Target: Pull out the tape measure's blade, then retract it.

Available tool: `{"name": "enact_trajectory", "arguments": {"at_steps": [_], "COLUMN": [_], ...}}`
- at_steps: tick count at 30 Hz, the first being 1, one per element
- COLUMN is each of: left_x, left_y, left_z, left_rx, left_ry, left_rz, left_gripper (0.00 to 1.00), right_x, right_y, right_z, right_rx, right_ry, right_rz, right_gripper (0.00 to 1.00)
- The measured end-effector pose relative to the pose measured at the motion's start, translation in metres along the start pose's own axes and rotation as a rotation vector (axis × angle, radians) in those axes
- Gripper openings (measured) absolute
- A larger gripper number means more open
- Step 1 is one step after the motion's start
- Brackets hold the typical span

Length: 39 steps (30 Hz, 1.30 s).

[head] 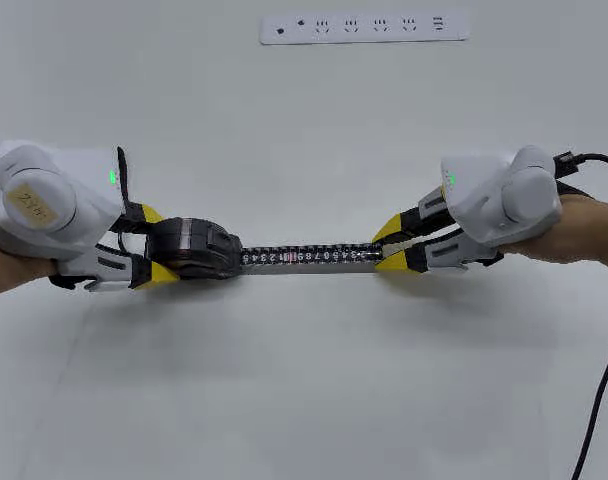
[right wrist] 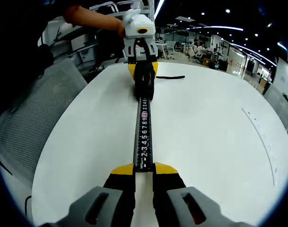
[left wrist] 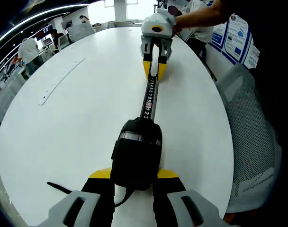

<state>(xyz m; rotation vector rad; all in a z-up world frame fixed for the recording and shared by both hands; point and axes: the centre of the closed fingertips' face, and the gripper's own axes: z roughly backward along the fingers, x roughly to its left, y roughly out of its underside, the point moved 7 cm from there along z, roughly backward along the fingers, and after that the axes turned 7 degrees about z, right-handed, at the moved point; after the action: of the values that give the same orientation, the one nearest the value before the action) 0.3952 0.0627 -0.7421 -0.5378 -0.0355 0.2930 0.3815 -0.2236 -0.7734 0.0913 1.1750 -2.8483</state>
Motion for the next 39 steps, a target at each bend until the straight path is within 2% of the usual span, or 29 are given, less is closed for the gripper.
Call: {"name": "enact_trajectory", "arguments": {"at_steps": [39], "left_x": [-0.001], "left_y": [-0.001], "left_z": [0.001], "left_rx": [-0.003], "left_ry": [0.006], "left_rz": [-0.002], "left_gripper": [0.28], "right_x": [0.008], "right_y": [0.032], "right_z": [0.037], "right_rx": [0.056], "right_ry": [0.007], "right_rz": [-0.02], "right_gripper": [0.11]}}
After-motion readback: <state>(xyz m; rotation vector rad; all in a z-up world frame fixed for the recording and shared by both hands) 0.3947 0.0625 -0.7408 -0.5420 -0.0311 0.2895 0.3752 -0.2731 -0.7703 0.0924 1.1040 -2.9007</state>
